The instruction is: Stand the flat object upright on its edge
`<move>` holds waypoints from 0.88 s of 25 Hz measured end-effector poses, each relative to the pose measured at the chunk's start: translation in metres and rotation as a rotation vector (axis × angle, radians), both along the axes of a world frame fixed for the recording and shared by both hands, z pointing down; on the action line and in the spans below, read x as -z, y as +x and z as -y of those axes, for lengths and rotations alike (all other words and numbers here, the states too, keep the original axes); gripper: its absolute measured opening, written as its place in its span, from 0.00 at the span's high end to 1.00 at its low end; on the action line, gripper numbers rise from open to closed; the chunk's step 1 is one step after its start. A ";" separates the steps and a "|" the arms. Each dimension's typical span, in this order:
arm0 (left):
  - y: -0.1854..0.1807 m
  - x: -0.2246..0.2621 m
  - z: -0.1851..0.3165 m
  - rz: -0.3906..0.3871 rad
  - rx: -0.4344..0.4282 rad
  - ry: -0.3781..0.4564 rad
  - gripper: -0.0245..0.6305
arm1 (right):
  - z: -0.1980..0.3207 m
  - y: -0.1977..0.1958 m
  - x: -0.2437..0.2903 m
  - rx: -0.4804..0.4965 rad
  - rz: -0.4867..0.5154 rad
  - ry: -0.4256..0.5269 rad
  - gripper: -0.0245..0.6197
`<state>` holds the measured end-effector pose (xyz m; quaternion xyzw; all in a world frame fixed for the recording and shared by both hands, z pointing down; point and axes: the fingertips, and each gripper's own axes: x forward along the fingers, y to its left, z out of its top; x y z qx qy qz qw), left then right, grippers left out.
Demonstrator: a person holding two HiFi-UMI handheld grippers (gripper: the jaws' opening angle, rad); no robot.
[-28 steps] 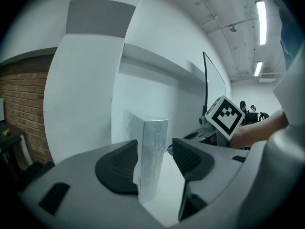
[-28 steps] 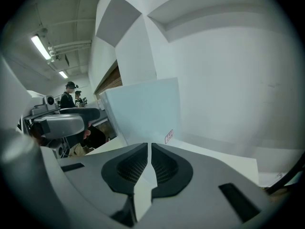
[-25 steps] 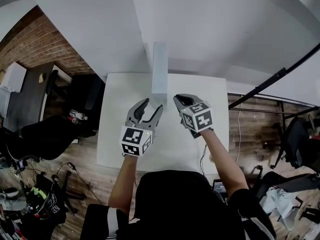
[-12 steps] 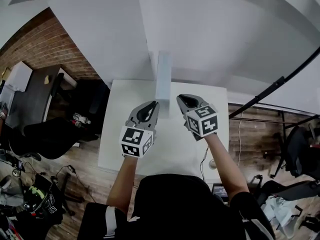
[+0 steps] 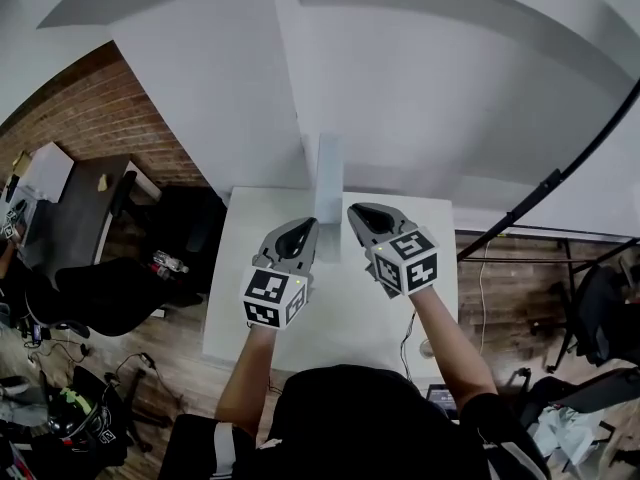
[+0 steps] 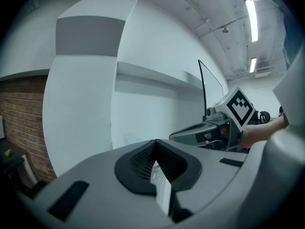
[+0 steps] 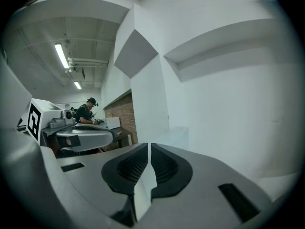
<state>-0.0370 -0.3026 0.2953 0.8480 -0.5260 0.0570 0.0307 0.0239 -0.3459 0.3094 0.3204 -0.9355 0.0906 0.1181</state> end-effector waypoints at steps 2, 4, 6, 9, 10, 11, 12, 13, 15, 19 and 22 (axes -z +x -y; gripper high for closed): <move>0.000 0.005 0.001 -0.009 0.002 0.009 0.94 | -0.002 0.000 0.007 0.001 -0.014 0.042 0.89; -0.001 0.011 0.003 -0.009 0.005 0.021 0.94 | -0.004 0.000 0.015 0.000 -0.036 0.094 0.89; -0.005 0.017 0.003 -0.008 0.011 0.033 0.94 | -0.008 -0.001 0.023 -0.002 -0.050 0.137 0.89; -0.006 0.025 0.003 -0.014 0.014 0.057 0.94 | -0.010 0.000 0.037 -0.017 -0.032 0.166 0.89; -0.006 0.027 0.003 -0.016 0.016 0.064 0.94 | -0.010 0.001 0.041 -0.020 -0.019 0.166 0.89; -0.006 0.029 0.003 -0.020 0.019 0.071 0.94 | -0.010 0.001 0.044 -0.023 -0.007 0.166 0.90; -0.007 0.030 0.002 -0.026 0.022 0.077 0.94 | -0.010 0.002 0.045 -0.026 0.003 0.165 0.90; -0.007 0.031 0.002 -0.032 0.025 0.082 0.94 | -0.011 0.002 0.047 -0.027 0.012 0.164 0.90; -0.006 0.033 0.001 -0.037 0.029 0.089 0.94 | -0.012 0.003 0.050 -0.028 0.028 0.166 0.90; -0.005 0.034 0.000 0.015 0.052 0.100 0.94 | -0.014 0.005 0.058 -0.031 0.072 0.186 0.90; -0.006 0.032 -0.001 0.006 0.051 0.090 0.94 | -0.015 0.004 0.060 -0.029 0.077 0.186 0.90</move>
